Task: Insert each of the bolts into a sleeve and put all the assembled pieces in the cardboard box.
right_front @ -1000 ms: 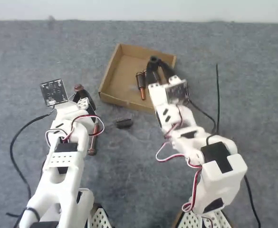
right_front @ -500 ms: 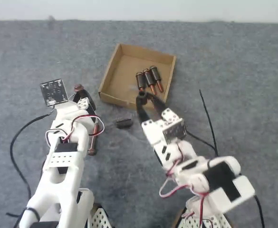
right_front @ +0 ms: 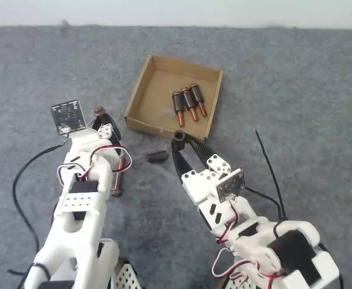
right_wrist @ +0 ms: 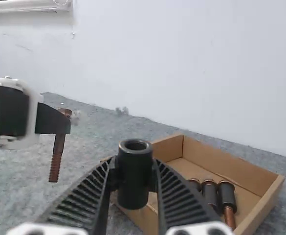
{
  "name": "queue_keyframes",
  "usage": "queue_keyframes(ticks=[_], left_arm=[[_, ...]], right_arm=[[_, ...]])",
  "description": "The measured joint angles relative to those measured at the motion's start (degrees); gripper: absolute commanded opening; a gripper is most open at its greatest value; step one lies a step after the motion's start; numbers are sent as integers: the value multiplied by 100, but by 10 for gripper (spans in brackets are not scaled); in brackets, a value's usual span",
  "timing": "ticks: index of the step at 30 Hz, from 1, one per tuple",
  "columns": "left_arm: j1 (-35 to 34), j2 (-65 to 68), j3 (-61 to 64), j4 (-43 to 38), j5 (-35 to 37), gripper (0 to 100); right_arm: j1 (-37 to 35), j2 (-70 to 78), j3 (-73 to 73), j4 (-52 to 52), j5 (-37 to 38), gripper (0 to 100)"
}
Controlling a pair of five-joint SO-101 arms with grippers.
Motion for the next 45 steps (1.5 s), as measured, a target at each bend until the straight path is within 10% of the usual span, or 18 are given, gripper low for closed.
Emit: queue_keyframes(ticks=[45], left_arm=[[2084,-3815,1556,413,35,12]], right_arm=[[-712,1855,-642,-18,-26,6]])
